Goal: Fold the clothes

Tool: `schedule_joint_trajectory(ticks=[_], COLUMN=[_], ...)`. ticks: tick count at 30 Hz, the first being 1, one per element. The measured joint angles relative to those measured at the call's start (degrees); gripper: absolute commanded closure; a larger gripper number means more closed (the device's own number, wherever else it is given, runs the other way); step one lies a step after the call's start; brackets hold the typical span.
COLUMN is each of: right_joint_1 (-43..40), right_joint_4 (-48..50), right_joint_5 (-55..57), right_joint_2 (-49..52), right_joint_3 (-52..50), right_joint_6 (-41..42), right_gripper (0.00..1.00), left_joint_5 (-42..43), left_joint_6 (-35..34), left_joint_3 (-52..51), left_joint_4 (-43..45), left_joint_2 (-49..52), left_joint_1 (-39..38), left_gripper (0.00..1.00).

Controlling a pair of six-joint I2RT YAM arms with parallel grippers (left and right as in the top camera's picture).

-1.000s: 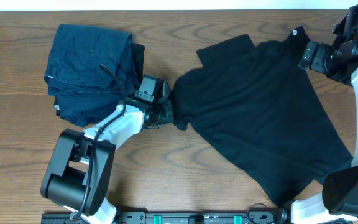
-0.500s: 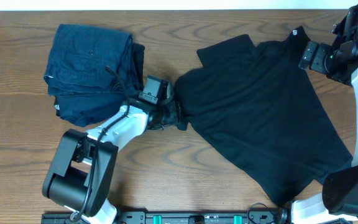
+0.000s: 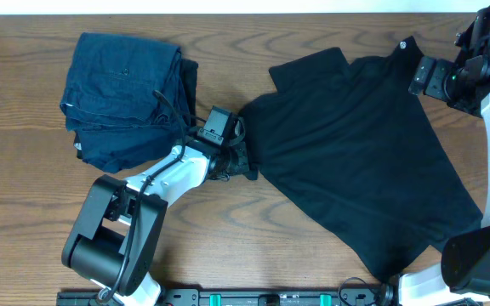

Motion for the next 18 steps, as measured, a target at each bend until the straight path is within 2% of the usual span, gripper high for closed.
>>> schedule_joint_trajectory(ticks=[5, 13, 18], right_joint_1=[0.0, 0.0, 0.0], right_joint_4=[0.0, 0.0, 0.0], right_joint_5=[0.0, 0.0, 0.0], right_joint_2=[0.0, 0.0, 0.0], right_joint_3=[0.0, 0.0, 0.0], right_joint_6=[0.0, 0.0, 0.0], right_gripper=[0.01, 0.01, 0.01], left_joint_5=[-1.14, -8.17, -10.4], left_joint_6=[2.62, 10.8, 15.82], left_joint_3=[0.48, 7.87, 12.09], left_joint_4=[-1.62, -14.97, -18.16], left_joint_2=[-0.22, -4.0, -4.52], left_joint_1=[0.0, -0.04, -0.24], left_gripper=[0.94, 0.94, 0.94])
